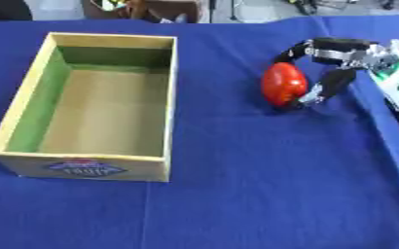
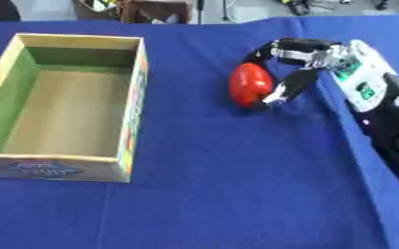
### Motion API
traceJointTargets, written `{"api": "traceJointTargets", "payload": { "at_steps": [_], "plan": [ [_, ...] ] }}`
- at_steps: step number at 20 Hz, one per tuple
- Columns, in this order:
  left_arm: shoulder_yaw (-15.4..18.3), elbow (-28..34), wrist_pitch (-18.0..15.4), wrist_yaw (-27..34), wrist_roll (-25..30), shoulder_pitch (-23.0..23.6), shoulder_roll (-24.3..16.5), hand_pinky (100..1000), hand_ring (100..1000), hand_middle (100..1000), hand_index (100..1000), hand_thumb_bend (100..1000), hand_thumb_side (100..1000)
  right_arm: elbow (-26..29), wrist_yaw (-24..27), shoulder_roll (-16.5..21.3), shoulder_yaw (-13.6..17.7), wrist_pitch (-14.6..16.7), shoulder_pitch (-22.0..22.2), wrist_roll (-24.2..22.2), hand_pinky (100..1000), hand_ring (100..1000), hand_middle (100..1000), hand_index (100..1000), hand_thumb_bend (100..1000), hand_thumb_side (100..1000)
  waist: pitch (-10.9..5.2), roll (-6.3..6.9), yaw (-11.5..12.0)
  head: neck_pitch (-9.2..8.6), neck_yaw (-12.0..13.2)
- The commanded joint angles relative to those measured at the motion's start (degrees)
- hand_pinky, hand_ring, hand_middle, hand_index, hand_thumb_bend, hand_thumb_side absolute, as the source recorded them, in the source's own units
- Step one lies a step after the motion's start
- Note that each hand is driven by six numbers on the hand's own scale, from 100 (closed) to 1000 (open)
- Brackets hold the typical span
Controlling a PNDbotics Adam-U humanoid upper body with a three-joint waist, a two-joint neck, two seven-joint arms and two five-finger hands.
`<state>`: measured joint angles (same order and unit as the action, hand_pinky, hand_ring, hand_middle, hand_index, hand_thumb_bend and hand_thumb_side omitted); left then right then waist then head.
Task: Pick up objects on the table and place them in the box.
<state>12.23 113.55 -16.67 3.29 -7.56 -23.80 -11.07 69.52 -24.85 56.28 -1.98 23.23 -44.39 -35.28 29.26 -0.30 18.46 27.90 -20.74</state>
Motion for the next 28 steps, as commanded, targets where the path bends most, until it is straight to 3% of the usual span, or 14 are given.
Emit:
{"api": "traceJointTargets", "payload": {
  "at_steps": [1, 13, 19, 21, 22, 24, 28],
  "plan": [
    [0.4, 1.0, -0.2, 0.2, 0.1, -0.6, -1.0, 131, 461, 540, 650, 100, 922, 0.7, 0.3, 2.0, 0.4, 0.0, 0.0, 0.1, 896, 795, 620, 836, 697, 672, -1.07, 0.04, 0.0, -0.72, 0.1],
    [0.6, 1.0, -0.3, 0.2, 0.1, -0.7, -1.0, 130, 462, 541, 650, 100, 921, 1.0, 2.4, 2.3, 0.5, -2.1, 0.9, 1.9, 881, 727, 469, 729, 676, 684, -0.71, 0.13, 0.4, -1.01, 0.2],
    [0.6, 1.0, -0.3, 0.2, 0.2, -0.6, -1.0, 130, 462, 542, 651, 100, 921, 1.4, 4.5, 2.2, 0.4, -2.5, 1.3, 0.7, 854, 656, 394, 628, 641, 584, -0.64, 0.19, 0.3, -0.88, 0.2],
    [0.7, 1.0, -0.3, 0.2, 0.1, -0.5, -1.0, 130, 462, 541, 651, 100, 920, 1.6, 6.3, 2.2, 0.5, -3.2, 1.4, 0.2, 829, 611, 365, 583, 530, 582, -0.73, 0.2, 0.3, -0.9, 0.1],
    [0.7, 1.0, -0.3, 0.1, 0.1, -0.5, -1.0, 131, 462, 541, 651, 100, 919, 1.8, 7.1, 2.3, 0.6, -3.6, 1.5, 0.2, 817, 593, 361, 557, 430, 580, -0.79, 0.2, 0.3, -0.86, 0.1],
    [0.8, 1.0, -0.3, 0.1, 0.1, -0.4, -1.0, 132, 462, 541, 651, 100, 919, 2.4, 8.3, 2.5, 0.5, -4.5, 1.6, 0.6, 808, 577, 357, 524, 357, 575, -0.96, 0.18, 0.2, -0.78, 0.1],
    [0.8, 1.0, -0.3, 0.0, 0.0, -0.4, -1.1, 133, 462, 540, 651, 100, 918, 3.7, 10.5, 2.7, 0.5, -6.1, 1.9, 1.6, 789, 543, 357, 497, 322, 573, -1.37, 0.1, -0.1, -0.63, 0.1]
  ]
}}
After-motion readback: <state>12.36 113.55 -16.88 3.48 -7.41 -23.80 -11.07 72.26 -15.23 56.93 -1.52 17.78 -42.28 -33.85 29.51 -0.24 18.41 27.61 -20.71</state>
